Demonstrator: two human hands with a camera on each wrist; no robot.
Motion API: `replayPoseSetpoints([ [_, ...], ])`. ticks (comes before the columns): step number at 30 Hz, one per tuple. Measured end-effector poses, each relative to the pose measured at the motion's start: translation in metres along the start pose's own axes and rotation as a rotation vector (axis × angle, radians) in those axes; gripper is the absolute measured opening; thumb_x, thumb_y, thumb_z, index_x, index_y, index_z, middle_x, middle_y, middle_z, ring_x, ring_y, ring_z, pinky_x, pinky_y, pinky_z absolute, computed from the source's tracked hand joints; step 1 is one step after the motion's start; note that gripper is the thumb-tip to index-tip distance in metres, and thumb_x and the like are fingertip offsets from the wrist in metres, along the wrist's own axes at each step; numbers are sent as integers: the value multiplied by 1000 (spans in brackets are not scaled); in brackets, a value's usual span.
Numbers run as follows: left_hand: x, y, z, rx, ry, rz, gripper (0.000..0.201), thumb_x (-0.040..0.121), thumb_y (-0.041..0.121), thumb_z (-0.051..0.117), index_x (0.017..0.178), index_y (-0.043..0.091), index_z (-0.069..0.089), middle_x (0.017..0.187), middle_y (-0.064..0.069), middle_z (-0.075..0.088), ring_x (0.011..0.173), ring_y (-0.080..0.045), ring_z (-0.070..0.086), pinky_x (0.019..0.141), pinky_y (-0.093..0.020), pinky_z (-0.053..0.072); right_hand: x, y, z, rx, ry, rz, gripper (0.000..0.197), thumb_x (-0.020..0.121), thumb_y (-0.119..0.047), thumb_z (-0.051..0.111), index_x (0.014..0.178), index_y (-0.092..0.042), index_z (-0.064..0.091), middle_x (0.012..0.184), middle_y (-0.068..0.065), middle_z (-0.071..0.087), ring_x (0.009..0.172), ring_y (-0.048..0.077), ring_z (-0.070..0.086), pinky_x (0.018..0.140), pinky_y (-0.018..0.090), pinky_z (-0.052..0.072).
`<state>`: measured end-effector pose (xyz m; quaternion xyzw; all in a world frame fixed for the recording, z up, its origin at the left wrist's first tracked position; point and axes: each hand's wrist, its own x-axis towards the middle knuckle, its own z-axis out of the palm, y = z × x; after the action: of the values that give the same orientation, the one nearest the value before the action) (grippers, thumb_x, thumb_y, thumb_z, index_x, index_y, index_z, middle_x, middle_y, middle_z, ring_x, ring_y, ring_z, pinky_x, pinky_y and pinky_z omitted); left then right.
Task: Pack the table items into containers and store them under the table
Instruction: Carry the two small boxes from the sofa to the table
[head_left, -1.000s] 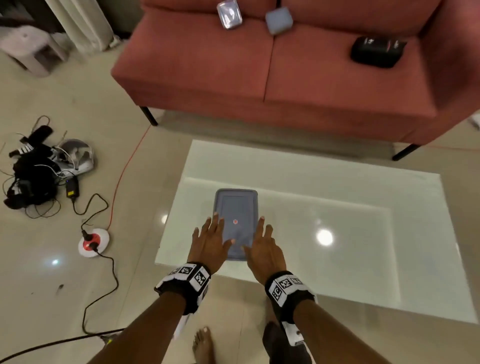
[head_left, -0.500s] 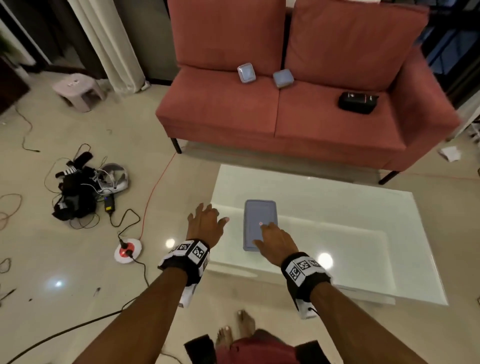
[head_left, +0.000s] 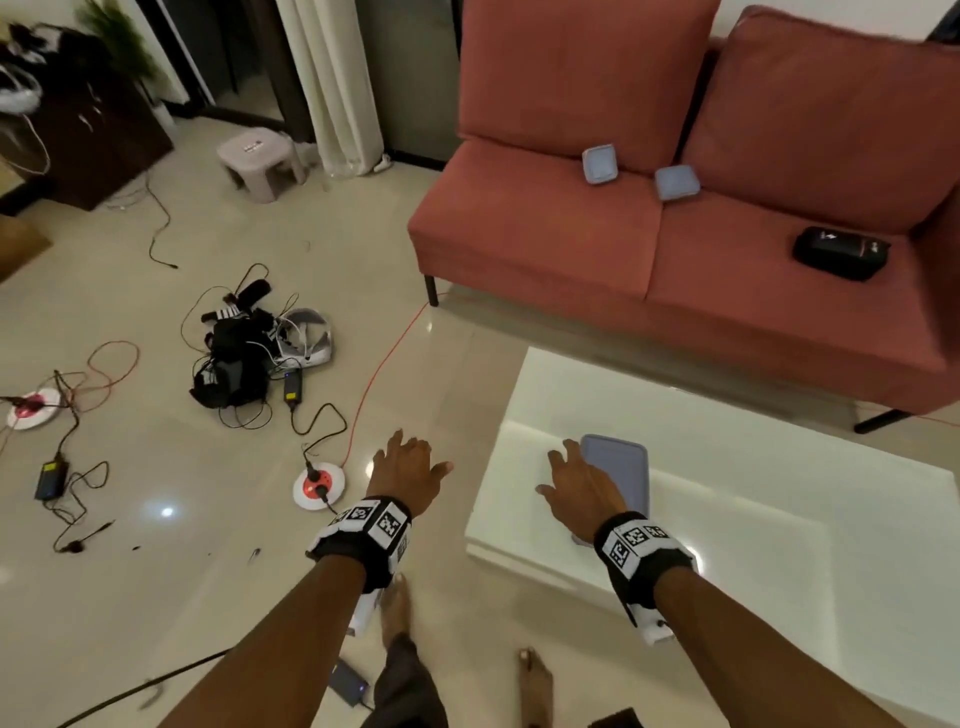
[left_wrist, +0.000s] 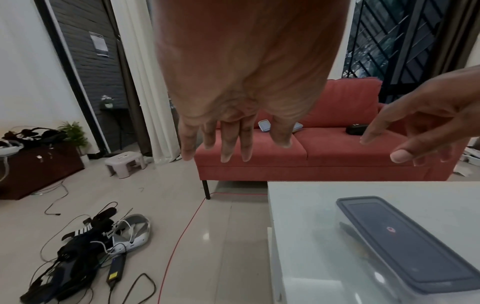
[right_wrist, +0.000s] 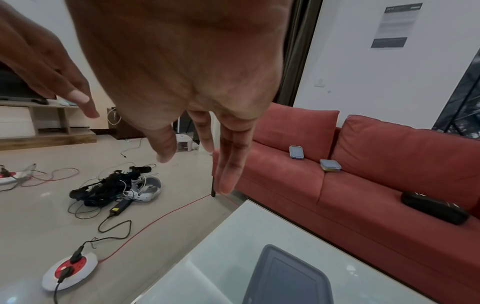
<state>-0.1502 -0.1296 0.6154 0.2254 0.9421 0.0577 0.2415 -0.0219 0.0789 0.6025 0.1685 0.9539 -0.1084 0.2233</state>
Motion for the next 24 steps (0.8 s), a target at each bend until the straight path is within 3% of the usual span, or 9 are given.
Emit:
replayPoseSetpoints([
  [2,20,-22,-14,33,-23,30,55,97,49,40,132,7,51,143,-9,48,148,-24,16,114,-44,27,21,-20,0,40,8,48,47,98,-34,47,133,-4,39,151,23,21,96,37,64,77,38,53],
  [5,53,-52,-40,51,-20,98,56,98,50,37,130,6,53,142,-11,49,148,-24,18,114,-43,27,51,-50,-7,34,84,101,51,98,-32,48,138,-3,36,154,24,17,104,34,62,80,36,52],
  [8,76,-73,-64,100,-47,139,58,99,50,31,128,6,54,139,-11,52,147,-24,21,112,-43,30,67,-78,-18,126,146,211,51,98,-31,49,137,-2,36,151,22,21,108,33,59,82,36,50],
  [13,125,-92,-100,124,-87,196,58,99,50,32,130,5,52,141,-12,49,146,-25,22,110,-43,31,107,-111,-39,254,218,284,47,99,-30,46,135,-2,38,147,18,31,123,32,49,95,37,47],
  [19,198,-82,-114,101,-115,259,57,100,49,30,127,6,56,139,-12,53,146,-25,24,109,-45,31,179,-108,-65,303,303,327,52,98,-29,47,140,-1,34,143,17,38,124,32,47,97,38,46],
  [24,292,-63,-130,127,-148,312,55,98,49,37,133,9,51,144,-8,49,147,-23,21,113,-43,28,259,-82,-91,322,328,387,59,97,-29,49,144,1,28,142,18,40,124,32,48,97,38,48],
])
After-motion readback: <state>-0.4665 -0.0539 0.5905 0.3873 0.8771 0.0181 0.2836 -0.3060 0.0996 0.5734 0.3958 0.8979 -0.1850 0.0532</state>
